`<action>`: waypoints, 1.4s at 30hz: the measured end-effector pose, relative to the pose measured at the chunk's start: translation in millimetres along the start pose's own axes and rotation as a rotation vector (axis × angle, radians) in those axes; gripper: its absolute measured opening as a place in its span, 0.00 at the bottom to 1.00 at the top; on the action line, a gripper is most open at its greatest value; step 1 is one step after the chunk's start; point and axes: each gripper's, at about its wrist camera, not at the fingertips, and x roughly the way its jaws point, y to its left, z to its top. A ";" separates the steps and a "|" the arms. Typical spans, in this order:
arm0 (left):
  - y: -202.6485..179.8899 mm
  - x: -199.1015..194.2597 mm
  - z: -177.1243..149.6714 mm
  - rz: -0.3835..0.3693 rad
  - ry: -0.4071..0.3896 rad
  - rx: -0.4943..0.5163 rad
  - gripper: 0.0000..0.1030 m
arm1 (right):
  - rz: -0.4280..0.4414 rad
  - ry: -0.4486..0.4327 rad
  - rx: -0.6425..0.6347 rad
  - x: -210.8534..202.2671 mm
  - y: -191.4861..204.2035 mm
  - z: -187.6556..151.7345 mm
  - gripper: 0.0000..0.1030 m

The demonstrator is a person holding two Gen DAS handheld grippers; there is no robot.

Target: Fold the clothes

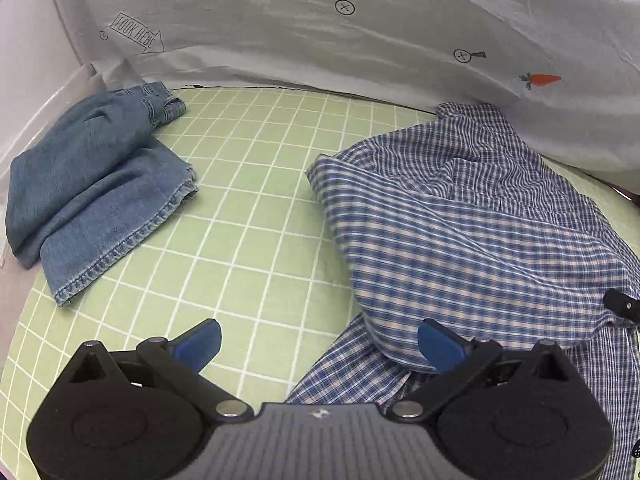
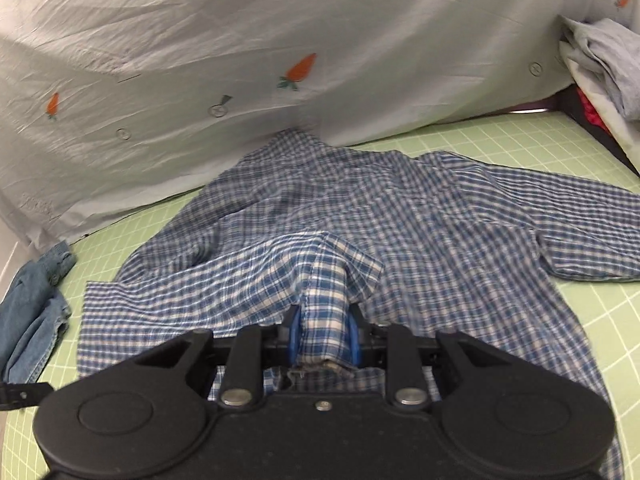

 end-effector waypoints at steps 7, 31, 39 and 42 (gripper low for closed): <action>-17.9 -6.5 9.0 -0.001 -0.015 -0.071 1.00 | -0.110 -0.068 0.059 25.8 -91.5 33.7 0.23; 107.9 -53.2 -64.9 0.007 -0.059 -0.136 1.00 | -0.139 -0.189 -0.042 -44.1 43.4 -39.7 1.00; 172.8 -67.5 -64.0 -0.107 -0.081 -0.038 1.00 | -0.084 -0.094 -0.074 -65.0 178.6 -118.2 1.00; 192.5 -68.6 -61.6 -0.147 -0.088 0.002 1.00 | -0.064 -0.041 -0.052 -62.8 221.5 -145.6 1.00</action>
